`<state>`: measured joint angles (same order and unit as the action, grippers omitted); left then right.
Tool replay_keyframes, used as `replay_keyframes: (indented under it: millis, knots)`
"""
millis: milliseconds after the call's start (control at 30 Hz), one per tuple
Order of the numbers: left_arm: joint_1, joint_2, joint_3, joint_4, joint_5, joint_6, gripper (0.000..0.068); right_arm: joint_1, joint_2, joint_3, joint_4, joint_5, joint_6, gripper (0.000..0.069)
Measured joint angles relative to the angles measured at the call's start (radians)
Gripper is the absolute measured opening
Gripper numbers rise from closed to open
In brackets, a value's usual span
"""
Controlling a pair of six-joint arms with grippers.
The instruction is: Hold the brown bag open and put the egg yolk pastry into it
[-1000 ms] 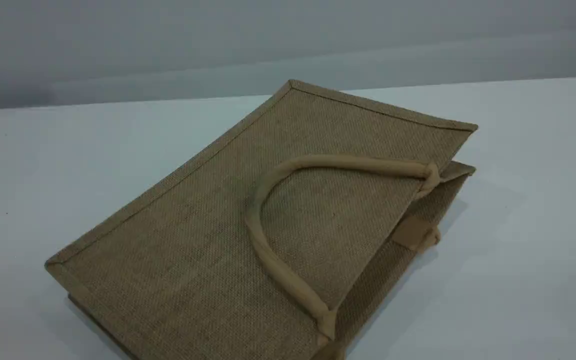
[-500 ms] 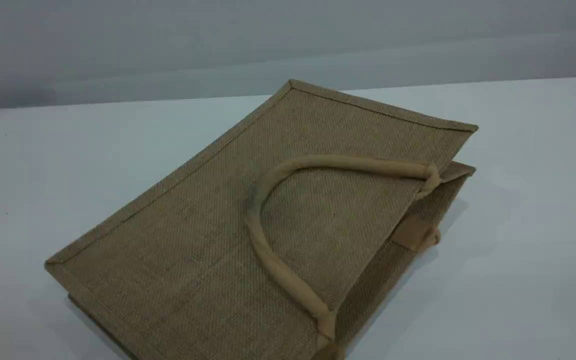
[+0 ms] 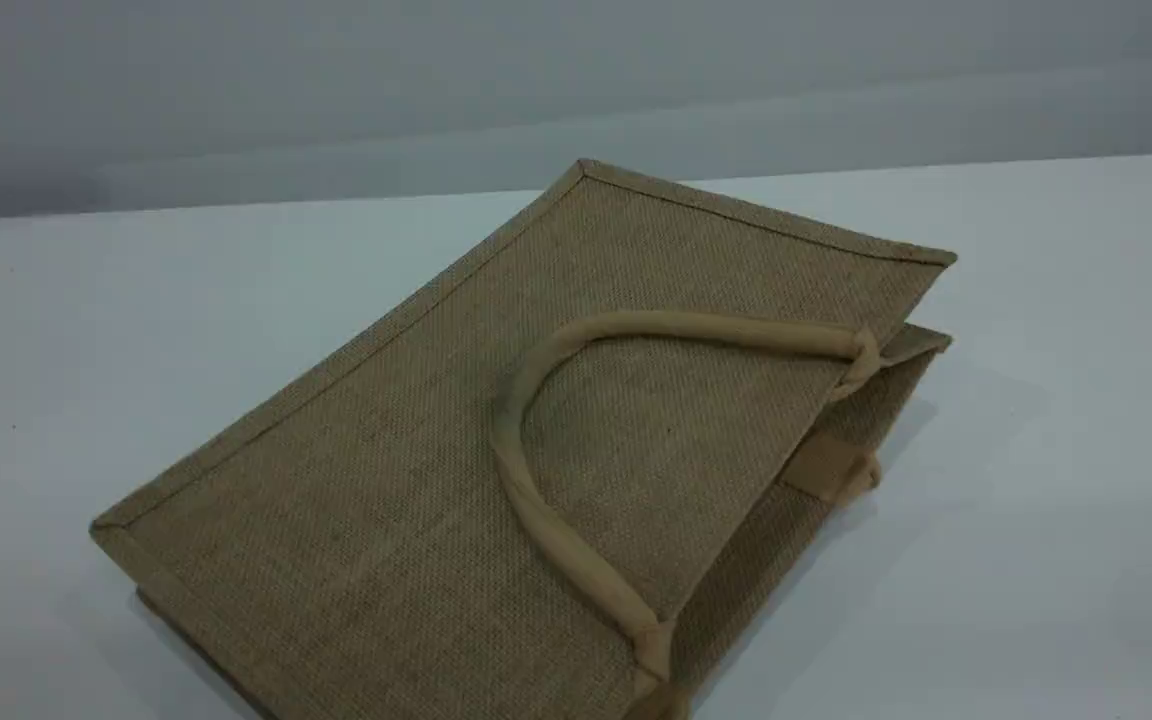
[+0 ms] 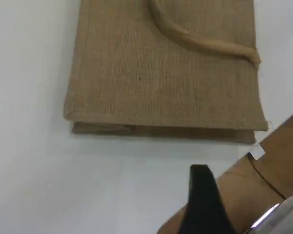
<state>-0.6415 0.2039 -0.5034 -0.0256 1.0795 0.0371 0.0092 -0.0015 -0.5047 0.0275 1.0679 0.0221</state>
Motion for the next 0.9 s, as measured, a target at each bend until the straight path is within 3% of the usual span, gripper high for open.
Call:
replay_keyframes:
  millis: [133,233,333,533,633,733,900]
  knots:
    - [0.001,0.000,0.000,0.000,0.000,0.000,0.0418,0.001,0.001,-0.001,0.000,0.000,0.000,0.0377]
    - [0.045,0.000,0.000,0.000,0.000,0.002,0.0418,0.001,0.002,-0.001,0.000,0.000,0.000,0.0377]
    - [0.150,-0.009,0.000,0.000,-0.001,0.002,0.0418,0.001,0.002,-0.001,0.000,0.000,0.000,0.0377]
    - [0.438,-0.064,-0.001,-0.001,0.000,0.002,0.0418,0.001,0.002,-0.001,0.000,0.000,0.000,0.0377]
    - [0.544,-0.105,-0.001,-0.001,0.000,0.002,0.0418,0.001,0.002,-0.001,0.000,0.000,0.000,0.0377]
    - [0.581,-0.152,-0.001,-0.001,0.000,0.003,0.0418,0.001,0.002,-0.001,0.000,0.000,0.000,0.0377]
    - [0.581,-0.205,-0.001,-0.002,0.000,0.003,0.0418,0.001,0.002,-0.001,0.000,0.000,0.000,0.0377]
